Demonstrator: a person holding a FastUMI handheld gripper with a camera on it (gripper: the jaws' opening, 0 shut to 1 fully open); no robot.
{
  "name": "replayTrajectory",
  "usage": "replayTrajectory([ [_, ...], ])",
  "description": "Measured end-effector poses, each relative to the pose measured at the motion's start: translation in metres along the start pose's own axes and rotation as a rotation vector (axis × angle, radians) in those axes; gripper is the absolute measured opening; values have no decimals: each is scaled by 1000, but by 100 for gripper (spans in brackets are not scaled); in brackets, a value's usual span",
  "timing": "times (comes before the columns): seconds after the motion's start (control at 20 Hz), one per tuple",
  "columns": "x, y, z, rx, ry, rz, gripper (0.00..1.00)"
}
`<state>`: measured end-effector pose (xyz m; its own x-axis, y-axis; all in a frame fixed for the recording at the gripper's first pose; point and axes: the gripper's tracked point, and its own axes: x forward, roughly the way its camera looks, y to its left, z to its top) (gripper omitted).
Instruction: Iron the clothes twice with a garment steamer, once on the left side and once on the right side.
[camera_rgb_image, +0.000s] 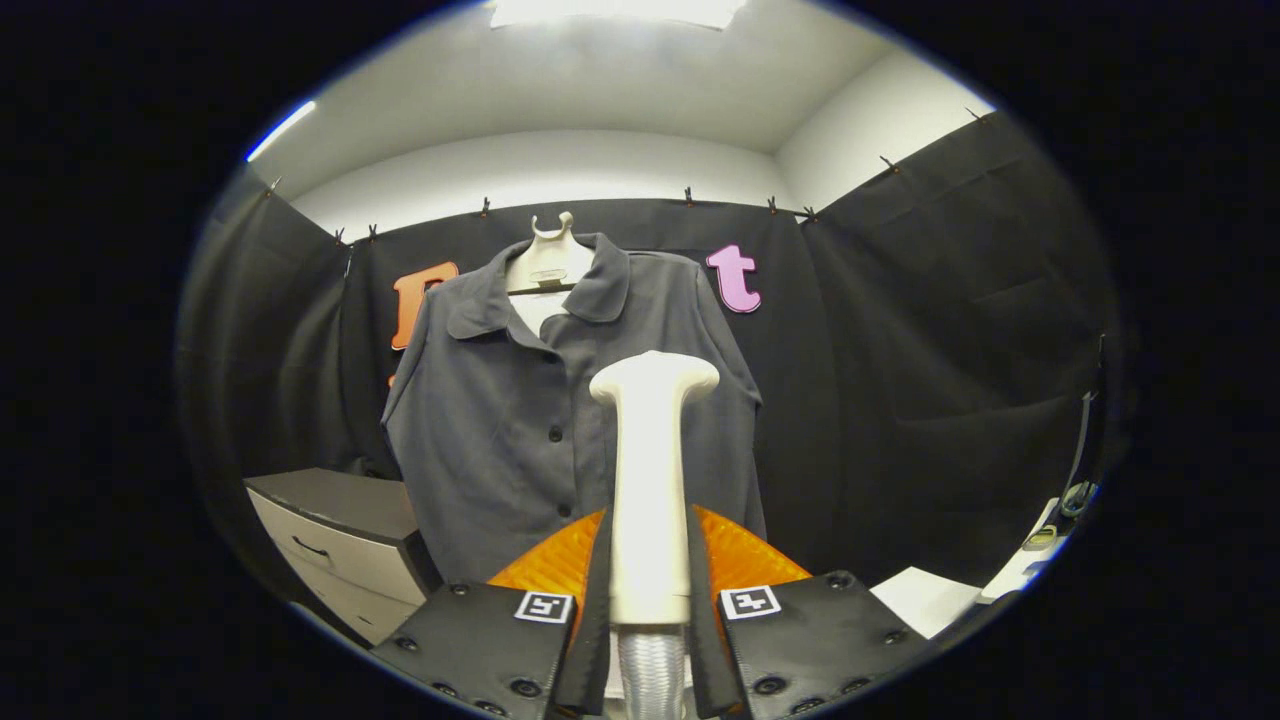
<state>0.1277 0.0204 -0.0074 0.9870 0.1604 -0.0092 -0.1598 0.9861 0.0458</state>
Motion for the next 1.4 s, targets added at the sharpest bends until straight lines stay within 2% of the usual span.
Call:
replayTrajectory([
  [0.45, 43, 7, 6, 17, -15, 35, 40],
  [0.75, 43, 8, -1, -12, -23, 17, 40],
  [1.4, 14, -2, -72, -16, 83, -19, 40],
])
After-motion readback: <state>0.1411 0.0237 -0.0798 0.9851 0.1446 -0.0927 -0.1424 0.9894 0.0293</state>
